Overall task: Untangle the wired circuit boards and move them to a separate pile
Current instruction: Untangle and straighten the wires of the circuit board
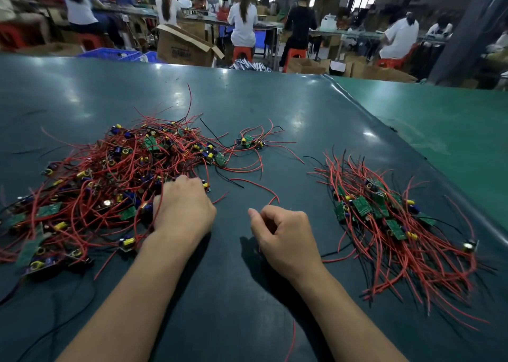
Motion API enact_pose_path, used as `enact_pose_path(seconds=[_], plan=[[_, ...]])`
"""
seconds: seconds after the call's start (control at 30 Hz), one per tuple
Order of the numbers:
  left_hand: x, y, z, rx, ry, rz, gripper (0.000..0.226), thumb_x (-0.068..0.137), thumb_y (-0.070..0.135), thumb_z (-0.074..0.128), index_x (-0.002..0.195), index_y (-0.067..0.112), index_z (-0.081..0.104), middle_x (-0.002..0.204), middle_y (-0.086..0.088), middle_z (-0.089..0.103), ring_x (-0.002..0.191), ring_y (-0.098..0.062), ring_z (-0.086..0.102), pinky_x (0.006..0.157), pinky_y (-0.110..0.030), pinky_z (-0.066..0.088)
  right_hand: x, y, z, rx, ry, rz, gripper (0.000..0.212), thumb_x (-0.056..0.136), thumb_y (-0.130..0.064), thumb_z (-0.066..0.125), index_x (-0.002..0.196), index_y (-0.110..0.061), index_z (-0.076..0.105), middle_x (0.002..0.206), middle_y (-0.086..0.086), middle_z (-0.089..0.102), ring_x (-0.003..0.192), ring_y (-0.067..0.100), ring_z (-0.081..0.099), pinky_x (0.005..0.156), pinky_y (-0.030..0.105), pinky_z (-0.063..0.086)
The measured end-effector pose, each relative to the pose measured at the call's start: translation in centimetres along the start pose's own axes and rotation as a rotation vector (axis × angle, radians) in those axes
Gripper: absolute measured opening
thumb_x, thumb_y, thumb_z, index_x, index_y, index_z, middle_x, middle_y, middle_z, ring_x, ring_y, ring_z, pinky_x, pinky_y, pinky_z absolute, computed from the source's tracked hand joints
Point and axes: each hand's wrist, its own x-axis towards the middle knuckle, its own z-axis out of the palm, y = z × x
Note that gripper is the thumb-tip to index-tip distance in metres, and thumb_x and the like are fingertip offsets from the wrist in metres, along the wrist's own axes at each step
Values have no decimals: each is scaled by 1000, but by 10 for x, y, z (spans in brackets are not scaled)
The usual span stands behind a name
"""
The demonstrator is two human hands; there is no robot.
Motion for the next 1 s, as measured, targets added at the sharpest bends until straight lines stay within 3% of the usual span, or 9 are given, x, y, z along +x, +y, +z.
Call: enact_pose_path(seconds=[0.13, 0.3, 0.43, 0.5, 0.57, 0.63, 0.77, 0.87, 1.0], plan=[[23, 0, -1, 74, -40, 51, 37, 92, 47, 57, 117, 20, 65, 121, -6, 58, 116, -30, 50, 92, -41, 44, 0, 1, -2, 32, 4, 10, 48, 93, -38, 59, 60, -4, 50, 48, 10, 50, 52, 32, 48, 54, 43, 44], [7, -4, 17, -94, 177, 39, 31, 89, 34, 59, 114, 15, 61, 116, -9, 62, 111, -31, 49, 93, -43, 38, 0, 0, -2, 73, 10, 27, 48, 94, -34, 61, 58, -4, 53, 48, 10, 52, 50, 31, 51, 53, 42, 44], [-10, 7, 10, -332, 538, 305, 28, 79, 24, 70, 104, 14, 63, 98, -5, 66, 88, -30, 58, 81, -43, 41, 1, 2, -3, 117, 8, 56, 42, 94, -33, 62, 61, -7, 59, 49, 4, 58, 46, 17, 54, 51, 32, 44], [-17, 13, 6, -498, 631, 493, 27, 77, 17, 73, 100, 9, 63, 92, -3, 64, 78, -23, 60, 75, -40, 46, 2, 2, -4, 208, -37, 70, 34, 96, -38, 59, 71, -16, 65, 52, -4, 59, 46, 7, 51, 51, 24, 40], [-22, 15, 6, -650, 584, 654, 28, 76, 11, 74, 101, 5, 62, 93, -3, 62, 78, -17, 61, 74, -33, 49, 4, 0, -6, 420, -89, 126, 34, 93, -54, 50, 87, -24, 66, 58, -9, 58, 45, 3, 49, 50, 16, 37], [-26, 18, 7, -782, 463, 729, 29, 77, 11, 72, 103, 4, 62, 94, -3, 63, 79, -16, 62, 74, -28, 51, 6, 1, -8, 605, -114, 189, 45, 89, -59, 42, 98, -20, 64, 61, -11, 56, 42, 3, 47, 45, 15, 37], [-29, 24, 14, -849, 257, 793, 28, 72, -1, 72, 99, 6, 66, 103, 0, 69, 82, -16, 65, 71, -32, 52, 10, 2, -11, 628, -78, 212, 21, 101, -33, 46, 93, -24, 64, 59, -18, 60, 49, -3, 53, 50, 9, 38], [-28, 25, 19, -802, 186, 768, 25, 73, 2, 74, 96, 9, 68, 112, 5, 69, 86, -13, 65, 75, -26, 51, 12, 2, -14, 698, -36, 302, 11, 99, -14, 55, 100, -16, 66, 79, -5, 71, 54, -2, 57, 49, 13, 42], [-28, 24, 21, -786, 204, 754, 16, 81, 6, 74, 95, 7, 67, 104, -1, 65, 84, -12, 62, 74, -18, 47, 13, -2, -18, 832, -8, 392, 4, 96, -9, 59, 101, -9, 58, 80, 13, 70, 39, 12, 56, 34, 17, 39]])
